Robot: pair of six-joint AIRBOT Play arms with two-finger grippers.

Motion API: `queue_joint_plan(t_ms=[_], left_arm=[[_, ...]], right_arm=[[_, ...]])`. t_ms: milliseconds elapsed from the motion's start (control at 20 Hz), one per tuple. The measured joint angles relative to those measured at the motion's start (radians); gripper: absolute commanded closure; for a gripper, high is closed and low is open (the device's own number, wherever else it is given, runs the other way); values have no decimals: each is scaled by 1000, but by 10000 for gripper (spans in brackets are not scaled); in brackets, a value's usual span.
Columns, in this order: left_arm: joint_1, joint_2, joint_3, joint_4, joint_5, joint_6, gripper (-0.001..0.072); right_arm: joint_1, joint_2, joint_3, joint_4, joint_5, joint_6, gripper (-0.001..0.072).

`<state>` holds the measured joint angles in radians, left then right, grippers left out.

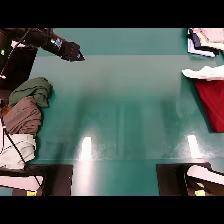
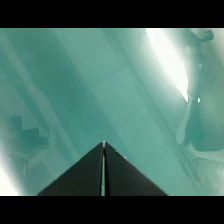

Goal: Fold the shirts.

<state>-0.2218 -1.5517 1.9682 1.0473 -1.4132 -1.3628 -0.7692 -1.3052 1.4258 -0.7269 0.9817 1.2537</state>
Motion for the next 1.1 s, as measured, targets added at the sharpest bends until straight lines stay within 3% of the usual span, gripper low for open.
queue_joint_plan(t_ms=[400, 800, 850, 950, 1000, 1100], left_arm=[[-2, 0, 0, 1, -18, 0, 685], [-3, 0, 0, 1, -46, 8, 685], [-2, 0, 0, 1, -47, 10, 685], [-3, 0, 0, 2, -51, 19, 685], [-3, 0, 0, 2, -51, 23, 685], [-3, 0, 0, 2, -53, 29, 685]], right_arm=[[-55, 3, 163, -83, 140, 53, 699], [-124, 5, 185, -422, 400, 192, 688], [-132, 5, 186, -475, 441, 211, 628], [-150, 5, 186, -562, 513, 235, 344], [-161, 5, 186, -592, 543, 244, 300], [-185, 5, 186, -632, 602, 256, 301]])
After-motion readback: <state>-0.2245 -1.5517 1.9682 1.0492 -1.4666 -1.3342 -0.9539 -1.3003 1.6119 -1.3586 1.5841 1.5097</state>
